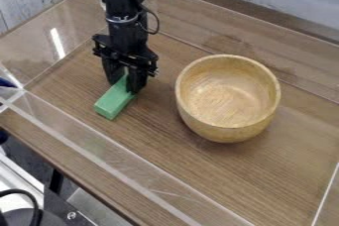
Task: Remove the green block from inside the brown bowl and put it on the table
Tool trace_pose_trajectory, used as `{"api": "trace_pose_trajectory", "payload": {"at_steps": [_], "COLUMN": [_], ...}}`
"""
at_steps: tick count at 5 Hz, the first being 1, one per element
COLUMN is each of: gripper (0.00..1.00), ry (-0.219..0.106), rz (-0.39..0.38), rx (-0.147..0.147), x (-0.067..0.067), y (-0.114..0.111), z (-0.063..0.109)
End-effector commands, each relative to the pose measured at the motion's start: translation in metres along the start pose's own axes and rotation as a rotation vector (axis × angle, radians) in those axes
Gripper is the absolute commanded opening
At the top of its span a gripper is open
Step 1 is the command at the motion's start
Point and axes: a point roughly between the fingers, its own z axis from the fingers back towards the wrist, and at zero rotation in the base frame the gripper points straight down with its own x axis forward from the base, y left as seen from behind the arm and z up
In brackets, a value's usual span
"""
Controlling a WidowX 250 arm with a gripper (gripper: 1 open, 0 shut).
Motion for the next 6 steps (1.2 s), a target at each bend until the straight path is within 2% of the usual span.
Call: {"api": "trace_pose_trajectory", "payload": {"at_steps": [1,2,3,4,5,6], "gripper": [1.00,1.00,1.00,1.00,1.00,1.00], "ry": [-0.032,-0.036,-0.068,-0.119,-0.140,-0.134], "rz": [-0.008,-0.007,-0.007,-0.009,-0.018,-0.033], "rx": [0.013,0.008,0.007,0.020,0.036,0.046], "x": [0.005,0.004,0.005,0.006,0.006,0.002], "y": [0.000,-0.002,-0.004,-0.008,-0.012,-0.018], "z": [0.014,0.023,0.046,0.083,0.113,0.114]}}
